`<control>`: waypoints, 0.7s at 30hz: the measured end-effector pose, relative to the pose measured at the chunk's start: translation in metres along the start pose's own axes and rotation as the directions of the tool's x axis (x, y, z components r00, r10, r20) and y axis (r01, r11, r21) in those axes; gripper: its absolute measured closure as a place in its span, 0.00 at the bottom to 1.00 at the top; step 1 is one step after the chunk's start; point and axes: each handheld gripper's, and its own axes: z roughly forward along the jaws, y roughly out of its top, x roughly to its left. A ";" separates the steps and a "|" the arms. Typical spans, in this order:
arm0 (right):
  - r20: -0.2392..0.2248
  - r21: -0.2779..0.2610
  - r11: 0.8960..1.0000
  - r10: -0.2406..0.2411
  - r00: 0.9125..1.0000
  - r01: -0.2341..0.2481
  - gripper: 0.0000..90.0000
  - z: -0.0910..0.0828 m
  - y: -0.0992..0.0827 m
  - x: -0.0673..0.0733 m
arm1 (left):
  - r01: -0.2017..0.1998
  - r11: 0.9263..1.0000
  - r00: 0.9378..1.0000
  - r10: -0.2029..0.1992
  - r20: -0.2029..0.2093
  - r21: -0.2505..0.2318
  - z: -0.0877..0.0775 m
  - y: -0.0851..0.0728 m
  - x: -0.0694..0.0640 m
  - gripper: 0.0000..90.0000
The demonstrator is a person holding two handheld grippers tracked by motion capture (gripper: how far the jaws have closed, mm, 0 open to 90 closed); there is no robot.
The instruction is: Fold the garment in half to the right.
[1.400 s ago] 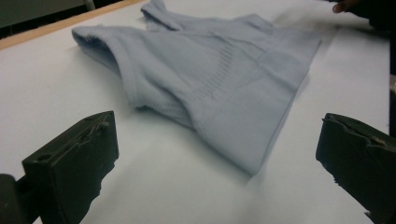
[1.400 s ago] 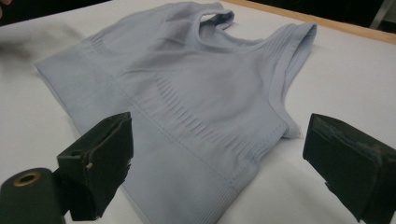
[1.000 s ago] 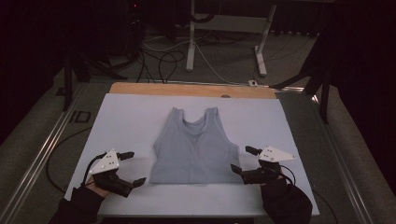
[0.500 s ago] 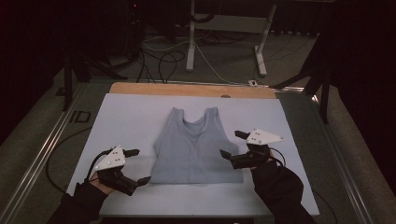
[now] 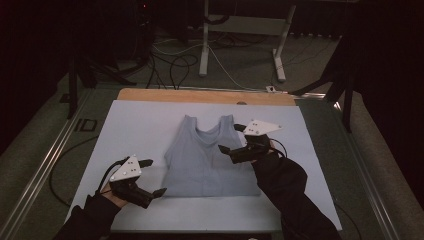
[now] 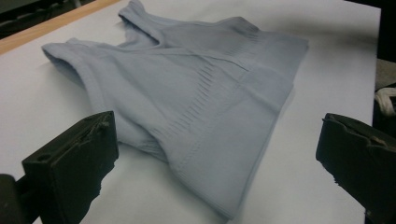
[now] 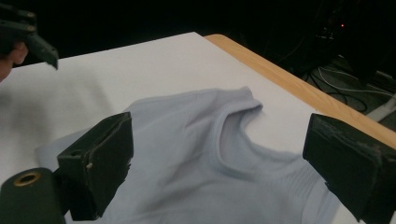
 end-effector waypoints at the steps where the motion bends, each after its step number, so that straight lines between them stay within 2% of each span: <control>1: -0.005 0.001 1.000 -0.005 1.000 0.005 0.10 0.004 0.002 -0.001 | -0.004 1.000 1.000 0.004 -0.002 0.000 0.001 0.001 -0.001 0.00; 7: -0.018 0.005 1.000 -0.008 1.000 0.009 0.10 0.022 0.012 -0.006 | -0.001 1.000 1.000 0.001 -0.006 0.008 0.004 0.006 -0.004 0.00; 10: -0.030 0.008 1.000 -0.013 0.999 0.013 0.10 0.036 0.018 -0.009 | -0.008 1.000 1.000 0.008 -0.004 0.009 0.006 0.007 -0.007 0.00; 13: -0.044 0.004 1.000 -0.010 0.999 0.010 0.10 0.047 0.022 -0.011 | 0.001 1.000 1.000 -0.001 -0.010 0.007 0.010 0.008 -0.009 0.00; 15: -0.046 0.004 1.000 -0.012 0.999 0.012 0.10 0.054 0.025 -0.011 | 0.000 1.000 1.000 0.000 -0.020 0.016 0.013 0.008 -0.011 0.00; 18: -0.050 0.003 1.000 -0.006 0.999 0.006 0.10 0.065 0.028 -0.012 | 0.017 1.000 0.998 -0.016 -0.066 0.014 0.016 0.008 -0.013 0.00; 21: -0.056 0.000 1.000 -0.005 0.998 0.005 0.10 0.075 0.032 -0.013 | 0.007 1.000 0.996 -0.004 -0.091 0.029 0.021 0.008 -0.014 0.00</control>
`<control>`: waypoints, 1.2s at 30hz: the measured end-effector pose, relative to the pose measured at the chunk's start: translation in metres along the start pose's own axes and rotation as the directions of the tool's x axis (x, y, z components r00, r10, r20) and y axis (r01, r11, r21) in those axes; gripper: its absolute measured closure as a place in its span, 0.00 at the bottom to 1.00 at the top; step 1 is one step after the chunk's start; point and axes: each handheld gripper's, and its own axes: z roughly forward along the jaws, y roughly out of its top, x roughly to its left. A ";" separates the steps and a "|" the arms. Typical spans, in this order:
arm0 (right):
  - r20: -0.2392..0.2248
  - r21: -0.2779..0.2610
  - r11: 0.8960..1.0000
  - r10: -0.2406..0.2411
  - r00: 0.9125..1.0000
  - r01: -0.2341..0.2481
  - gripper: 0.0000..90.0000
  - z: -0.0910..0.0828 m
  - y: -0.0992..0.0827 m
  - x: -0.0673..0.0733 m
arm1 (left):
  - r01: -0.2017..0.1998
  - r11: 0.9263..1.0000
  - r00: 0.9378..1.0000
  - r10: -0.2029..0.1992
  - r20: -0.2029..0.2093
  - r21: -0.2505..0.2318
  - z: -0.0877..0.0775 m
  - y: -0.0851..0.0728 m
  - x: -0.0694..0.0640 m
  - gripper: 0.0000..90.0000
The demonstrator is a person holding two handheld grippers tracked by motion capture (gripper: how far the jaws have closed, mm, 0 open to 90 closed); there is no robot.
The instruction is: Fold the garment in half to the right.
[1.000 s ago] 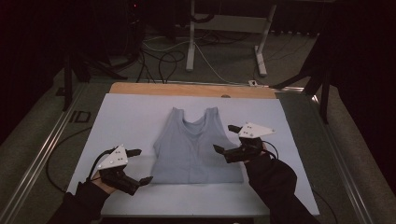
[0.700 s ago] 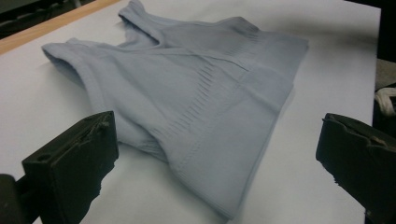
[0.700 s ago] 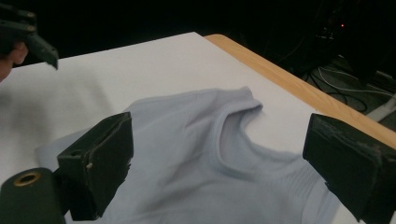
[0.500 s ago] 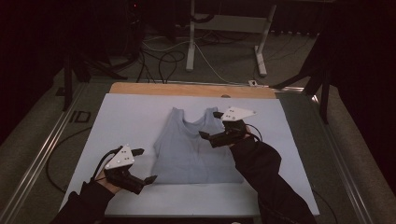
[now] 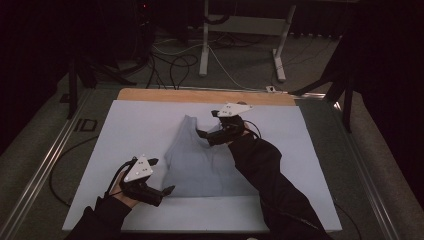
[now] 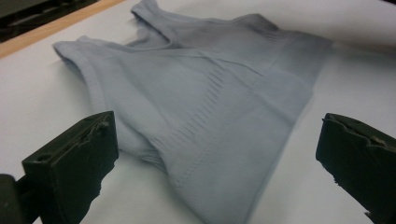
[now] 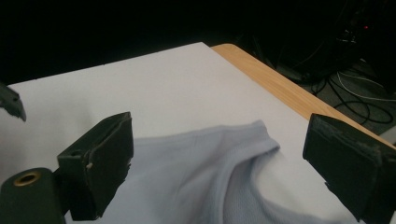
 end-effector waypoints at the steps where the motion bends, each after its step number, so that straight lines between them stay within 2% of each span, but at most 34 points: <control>1: 0.003 -0.002 1.000 0.006 1.000 -0.006 0.10 0.003 0.001 0.000 | -0.004 1.000 1.000 0.004 -0.001 0.010 0.001 0.000 -0.001 0.00; 5: 0.001 -0.004 1.000 0.004 1.000 -0.004 0.10 0.017 0.006 -0.002 | -0.005 1.000 1.000 0.005 -0.004 0.029 0.007 -0.003 -0.004 0.00; 7: -0.007 -0.004 1.000 0.007 1.000 -0.007 0.10 0.025 0.008 -0.004 | 0.019 0.999 1.000 -0.019 0.002 0.033 0.011 -0.004 -0.006 0.00; 8: -0.009 -0.001 1.000 0.006 1.000 -0.006 0.10 0.029 0.009 -0.005 | 0.019 0.999 1.000 -0.019 0.000 0.047 0.013 -0.005 -0.007 0.00; 10: -0.012 0.004 1.000 0.004 1.000 -0.004 0.10 0.036 0.010 -0.006 | 0.027 0.997 0.999 -0.026 -0.019 0.067 0.018 -0.008 -0.009 0.00; 13: -0.024 0.009 1.000 0.006 1.000 -0.006 0.10 0.048 0.011 -0.008 | 0.048 0.996 0.999 -0.048 -0.004 0.080 0.025 -0.013 -0.011 0.00; 16: -0.033 0.020 1.000 0.000 0.999 0.001 0.10 0.059 0.011 -0.009 | 0.054 0.991 0.999 -0.054 -0.010 0.121 0.030 -0.016 -0.011 0.00; 18: -0.041 0.035 0.999 0.001 0.999 0.000 0.10 0.066 0.008 -0.009 | 0.073 0.987 0.997 -0.068 -0.037 0.144 0.033 -0.017 -0.011 0.00; 20: -0.045 0.044 0.999 0.001 0.999 0.001 0.10 0.071 0.007 -0.009 | 0.089 0.984 0.996 -0.088 -0.018 0.157 0.034 -0.018 -0.009 0.00; 21: -0.045 0.048 0.999 -0.004 0.999 0.006 0.10 0.074 0.006 -0.009 | 0.086 0.983 0.996 -0.085 -0.017 0.162 0.034 -0.018 -0.008 0.00; 23: -0.048 0.052 0.999 0.003 0.999 0.000 0.10 0.078 0.004 -0.010 | 0.097 0.980 0.995 -0.092 -0.039 0.172 0.036 -0.019 -0.008 0.01; 25: -0.046 0.062 0.998 0.012 0.999 -0.009 0.10 0.082 0.003 -0.011 | 0.118 0.977 0.993 -0.112 -0.044 0.177 0.038 -0.021 -0.006 0.01; 27: -0.044 0.070 0.998 0.006 0.999 -0.002 0.10 0.086 0.002 -0.012 | 0.132 0.971 0.991 -0.125 -0.045 0.199 0.041 -0.022 -0.005 0.01; 29: -0.045 0.074 0.997 0.012 0.999 -0.009 0.10 0.090 0.000 -0.014 | 0.159 0.964 0.987 -0.152 -0.047 0.215 0.042 -0.024 -0.004 0.04; 30: -0.043 0.077 0.997 0.016 0.999 -0.013 0.10 0.091 -0.001 -0.015 | 0.159 0.961 0.987 -0.152 -0.049 0.226 0.043 -0.025 -0.003 0.04; 33: -0.043 0.079 0.997 0.020 0.999 -0.017 0.10 0.093 -0.002 -0.017 | 0.166 0.956 0.986 -0.158 -0.051 0.240 0.044 -0.027 -0.002 0.09; 36: -0.044 0.085 0.996 0.029 0.999 -0.026 0.10 0.095 -0.004 -0.018 | 0.158 0.956 0.987 -0.150 -0.051 0.248 0.045 -0.029 -0.003 0.19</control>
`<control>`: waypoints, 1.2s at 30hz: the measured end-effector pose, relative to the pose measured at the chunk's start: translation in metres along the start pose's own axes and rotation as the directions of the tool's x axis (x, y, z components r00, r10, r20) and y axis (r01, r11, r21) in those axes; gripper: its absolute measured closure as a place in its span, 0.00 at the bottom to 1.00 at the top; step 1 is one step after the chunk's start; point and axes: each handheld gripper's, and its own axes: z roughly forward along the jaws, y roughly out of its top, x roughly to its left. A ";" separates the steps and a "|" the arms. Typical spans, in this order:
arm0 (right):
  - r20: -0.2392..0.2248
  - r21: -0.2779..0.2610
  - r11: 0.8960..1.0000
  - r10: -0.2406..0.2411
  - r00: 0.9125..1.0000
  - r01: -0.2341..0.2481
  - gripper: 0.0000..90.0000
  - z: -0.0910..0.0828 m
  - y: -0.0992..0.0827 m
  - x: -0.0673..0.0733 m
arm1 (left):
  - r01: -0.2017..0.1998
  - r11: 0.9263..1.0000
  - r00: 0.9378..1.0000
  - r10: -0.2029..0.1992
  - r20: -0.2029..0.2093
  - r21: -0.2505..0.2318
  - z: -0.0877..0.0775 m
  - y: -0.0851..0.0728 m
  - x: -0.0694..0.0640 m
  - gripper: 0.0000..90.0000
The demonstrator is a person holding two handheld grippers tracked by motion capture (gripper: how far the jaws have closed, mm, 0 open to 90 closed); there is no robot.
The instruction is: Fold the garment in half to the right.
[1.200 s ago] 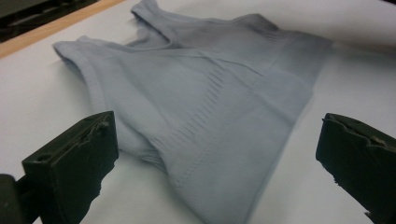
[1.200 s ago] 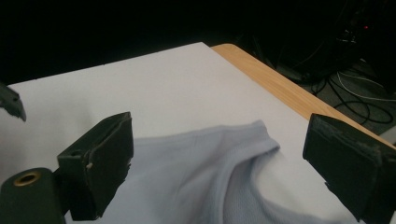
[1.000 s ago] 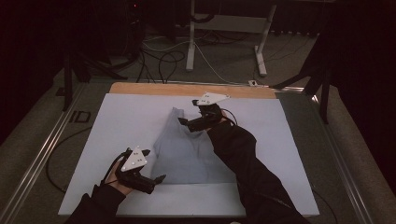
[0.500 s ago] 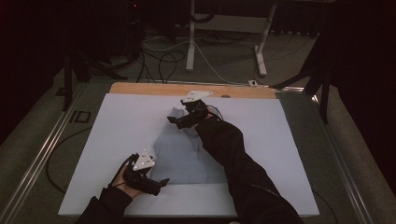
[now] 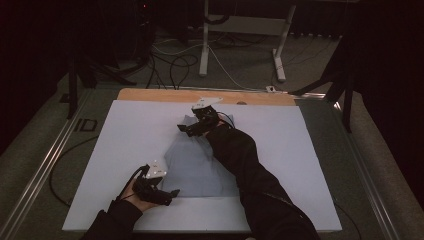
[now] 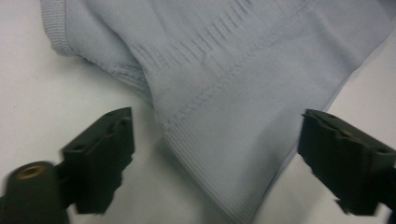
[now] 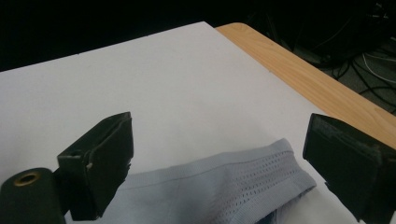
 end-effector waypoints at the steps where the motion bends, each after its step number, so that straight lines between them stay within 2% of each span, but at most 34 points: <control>1: 0.001 0.002 1.000 -0.003 1.000 0.003 0.10 0.001 0.000 0.000 | -0.006 1.000 1.000 0.006 -0.004 0.006 0.000 0.000 0.000 0.19; 7: -0.001 0.006 1.000 -0.005 1.000 0.005 0.10 0.000 0.000 -0.001 | 0.002 0.999 1.000 -0.003 0.016 0.041 0.004 -0.003 0.000 0.29; 10: -0.001 0.001 1.000 0.012 1.000 -0.012 0.10 -0.001 0.000 -0.002 | -0.003 0.999 1.000 0.002 0.023 0.041 0.004 -0.002 -0.003 0.34; 13: 0.002 0.008 1.000 -0.004 1.000 0.004 0.10 -0.001 0.000 -0.003 | -0.016 0.999 0.999 0.014 0.037 0.041 0.003 -0.001 -0.005 0.44; 15: 0.002 0.007 1.000 0.007 1.000 -0.007 0.10 -0.001 0.000 -0.002 | -0.026 0.999 0.998 0.024 0.049 0.041 0.003 -0.001 -0.007 0.52; 17: 0.001 0.010 1.000 -0.002 1.000 0.002 0.10 0.000 0.000 -0.003 | -0.059 0.997 0.997 0.056 0.047 0.050 0.003 0.000 -0.010 0.55; 18: 0.003 0.013 1.000 -0.006 1.000 0.006 0.10 0.000 0.000 -0.003 | -0.063 0.997 0.997 0.060 0.058 0.052 0.003 0.001 -0.011 0.59; 21: 0.000 0.011 1.000 0.010 1.000 -0.010 0.10 0.000 0.001 -0.003 | -0.076 0.996 0.995 0.072 0.068 0.056 0.003 0.002 -0.014 0.69; 28: -0.006 0.019 1.000 -0.001 1.000 0.002 0.10 0.005 0.004 -0.003 | -0.071 0.997 0.996 0.068 0.061 0.037 0.001 0.005 -0.017 0.94; 31: -0.003 0.021 1.000 0.001 1.000 -0.001 0.11 0.007 0.006 -0.003 | -0.078 0.996 0.995 0.076 0.064 0.032 0.000 0.006 -0.018 0.96; 36: 0.008 0.027 1.000 0.004 1.000 -0.004 0.11 0.012 0.009 -0.007 | -0.062 0.998 0.996 0.062 0.065 -0.001 -0.004 0.008 -0.019 0.96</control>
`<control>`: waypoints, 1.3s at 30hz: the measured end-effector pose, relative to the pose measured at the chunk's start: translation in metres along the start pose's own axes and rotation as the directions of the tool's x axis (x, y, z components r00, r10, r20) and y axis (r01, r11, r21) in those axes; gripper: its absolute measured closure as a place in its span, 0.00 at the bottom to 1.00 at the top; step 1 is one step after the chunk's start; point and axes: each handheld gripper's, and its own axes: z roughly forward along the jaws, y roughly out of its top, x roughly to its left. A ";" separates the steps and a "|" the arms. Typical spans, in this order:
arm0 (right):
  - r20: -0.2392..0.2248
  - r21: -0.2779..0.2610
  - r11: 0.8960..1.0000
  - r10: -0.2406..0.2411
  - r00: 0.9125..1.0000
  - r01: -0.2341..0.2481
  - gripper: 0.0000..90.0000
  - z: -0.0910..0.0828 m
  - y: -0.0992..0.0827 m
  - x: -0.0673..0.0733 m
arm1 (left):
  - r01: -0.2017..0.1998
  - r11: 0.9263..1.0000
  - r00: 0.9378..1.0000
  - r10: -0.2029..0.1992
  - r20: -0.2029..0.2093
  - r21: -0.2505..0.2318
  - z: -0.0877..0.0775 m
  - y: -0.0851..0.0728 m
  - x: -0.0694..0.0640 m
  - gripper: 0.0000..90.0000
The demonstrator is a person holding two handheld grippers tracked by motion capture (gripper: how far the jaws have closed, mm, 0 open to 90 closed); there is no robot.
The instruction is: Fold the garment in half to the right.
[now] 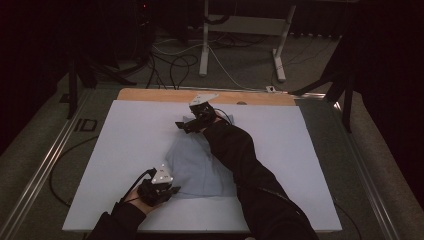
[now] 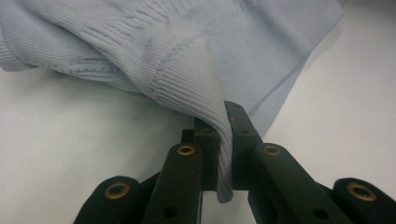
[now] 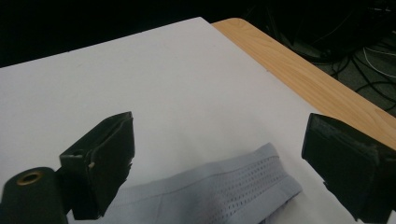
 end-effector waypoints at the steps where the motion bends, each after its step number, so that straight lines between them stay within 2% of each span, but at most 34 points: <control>1: -0.003 0.002 1.000 0.009 1.000 -0.009 0.11 0.001 0.000 -0.001 | -0.004 1.000 1.000 0.004 0.000 -0.001 -0.001 0.000 0.000 0.96; 4: 0.005 0.013 1.000 0.009 1.000 -0.009 0.11 0.007 0.000 -0.004 | 0.002 1.000 1.000 -0.002 0.003 -0.011 -0.001 0.001 0.000 0.96; 7: 0.016 0.023 0.999 0.029 0.999 -0.029 0.11 0.013 0.000 -0.007 | 0.011 1.000 1.000 -0.010 0.009 -0.019 -0.002 0.001 0.000 0.96; 13: 0.052 0.042 0.997 0.064 0.997 -0.066 0.11 0.023 0.003 -0.015 | 0.001 1.000 1.000 -0.001 0.005 -0.030 -0.004 0.002 0.000 0.96; 18: 0.099 0.066 0.992 0.102 0.990 -0.109 0.11 0.032 0.002 -0.020 | -0.009 1.000 1.000 0.009 0.000 -0.030 -0.004 0.002 0.000 0.96; 20: 0.097 0.079 0.991 0.100 0.990 -0.108 0.10 0.037 0.001 -0.021 | -0.009 0.999 1.000 0.009 0.005 -0.033 -0.004 0.002 0.001 0.96; 22: 0.115 0.092 0.987 0.124 0.986 -0.135 0.11 0.041 -0.001 -0.022 | -0.008 0.999 1.000 0.008 0.007 -0.034 -0.004 0.001 0.001 0.96; 26: 0.148 0.138 0.976 0.149 0.978 -0.170 0.21 0.049 -0.001 -0.024 | -0.012 0.999 1.000 0.012 0.008 -0.034 -0.003 0.001 0.001 0.96; 27: 0.148 0.138 0.976 0.149 0.978 -0.170 0.21 0.049 -0.001 -0.024 | -0.012 0.999 1.000 0.012 0.008 -0.034 -0.003 0.001 0.001 0.96; 28: 0.175 0.168 0.965 0.172 0.969 -0.201 0.27 0.054 -0.002 -0.026 | -0.016 0.999 1.000 0.016 0.003 -0.034 -0.003 0.001 0.001 0.96; 32: 0.209 0.212 0.950 0.183 0.961 -0.227 0.33 0.061 -0.004 -0.028 | -0.012 0.999 1.000 0.012 0.003 -0.037 -0.004 0.001 0.001 0.96; 33: 0.209 0.212 0.950 0.183 0.961 -0.227 0.33 0.061 -0.004 -0.028 | -0.012 0.999 1.000 0.012 0.003 -0.037 -0.004 0.001 0.001 0.96; 35: 0.217 0.226 0.943 0.197 0.956 -0.246 0.36 0.064 -0.005 -0.029 | -0.015 0.999 1.000 0.015 0.004 -0.034 -0.003 0.001 0.001 0.96; 39: 0.225 0.241 0.942 0.180 0.958 -0.234 0.39 0.069 -0.006 -0.030 | -0.016 0.999 1.000 0.016 0.004 -0.034 -0.003 0.001 0.000 0.96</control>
